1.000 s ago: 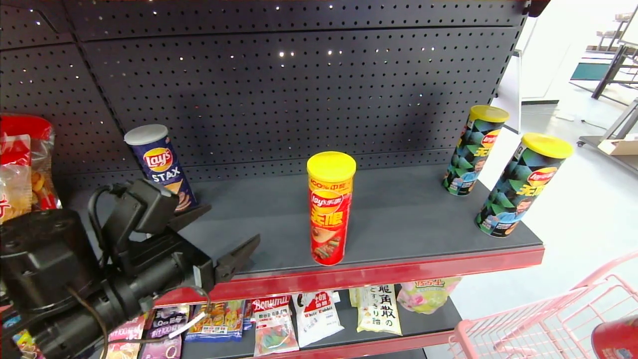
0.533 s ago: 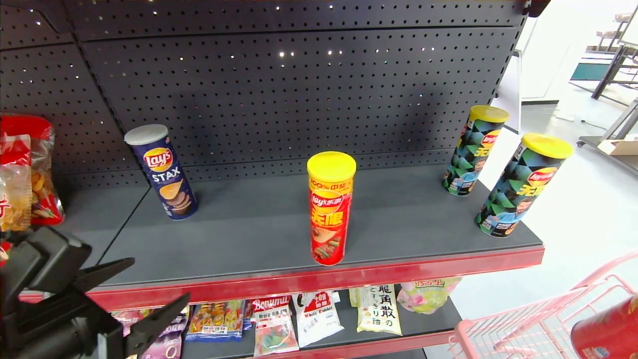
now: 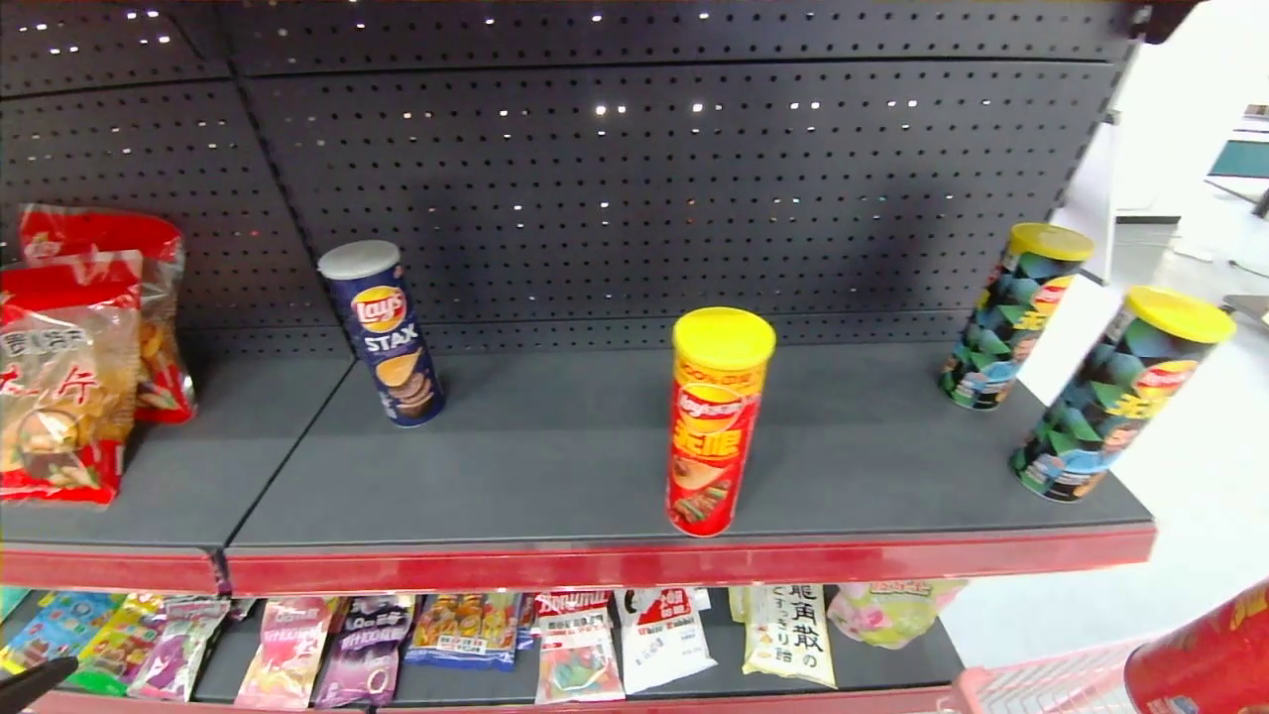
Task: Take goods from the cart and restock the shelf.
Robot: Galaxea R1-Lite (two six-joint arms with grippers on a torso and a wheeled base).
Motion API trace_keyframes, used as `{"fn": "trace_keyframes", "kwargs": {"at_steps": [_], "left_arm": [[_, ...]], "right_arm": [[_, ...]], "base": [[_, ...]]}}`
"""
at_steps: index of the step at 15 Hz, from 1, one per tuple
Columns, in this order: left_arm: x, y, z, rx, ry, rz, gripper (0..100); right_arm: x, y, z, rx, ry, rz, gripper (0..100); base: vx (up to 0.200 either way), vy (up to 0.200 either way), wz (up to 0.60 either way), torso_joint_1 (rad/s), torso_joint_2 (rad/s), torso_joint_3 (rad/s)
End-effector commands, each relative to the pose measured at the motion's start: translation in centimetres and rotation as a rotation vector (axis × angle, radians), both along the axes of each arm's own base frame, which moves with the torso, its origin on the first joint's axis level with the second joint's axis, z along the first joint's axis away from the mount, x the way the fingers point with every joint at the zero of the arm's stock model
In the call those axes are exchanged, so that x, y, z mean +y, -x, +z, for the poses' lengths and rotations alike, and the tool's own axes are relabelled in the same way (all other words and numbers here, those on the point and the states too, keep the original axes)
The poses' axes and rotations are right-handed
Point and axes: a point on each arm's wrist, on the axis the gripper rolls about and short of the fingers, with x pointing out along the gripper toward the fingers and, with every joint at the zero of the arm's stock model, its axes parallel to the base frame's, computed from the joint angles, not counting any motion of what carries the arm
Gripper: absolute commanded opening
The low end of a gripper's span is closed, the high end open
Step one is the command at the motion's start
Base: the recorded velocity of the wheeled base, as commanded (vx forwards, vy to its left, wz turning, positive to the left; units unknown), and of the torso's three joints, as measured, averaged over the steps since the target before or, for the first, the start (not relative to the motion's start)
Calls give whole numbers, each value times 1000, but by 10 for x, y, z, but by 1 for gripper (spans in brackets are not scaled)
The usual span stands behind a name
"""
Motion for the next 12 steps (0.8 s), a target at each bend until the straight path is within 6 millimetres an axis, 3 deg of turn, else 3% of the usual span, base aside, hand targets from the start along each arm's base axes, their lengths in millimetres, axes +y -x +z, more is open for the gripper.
{"fn": "trace_keyframes", "kwargs": {"at_steps": [1, 6, 8, 12], "left_arm": [[2, 6, -2, -36, 14, -1, 100], [7, 19, -17, -92, -3, -20, 100], [11, 29, -27, -117, 4, -1, 100], [11, 39, -30, -79, 5, 212, 100]], "right_arm": [[0, 0, 0, 1, -2, -1, 0], [6, -18, 14, 23, -21, 72, 0], [13, -44, 22, 21, -46, 94, 0], [27, -92, 31, 38, -66, 135, 0]], "base": [[0, 0, 600, 12, 12, 2], [0, 0, 0, 0, 0, 0], [0, 0, 0, 0, 0, 0], [0, 0, 0, 0, 0, 0]]}}
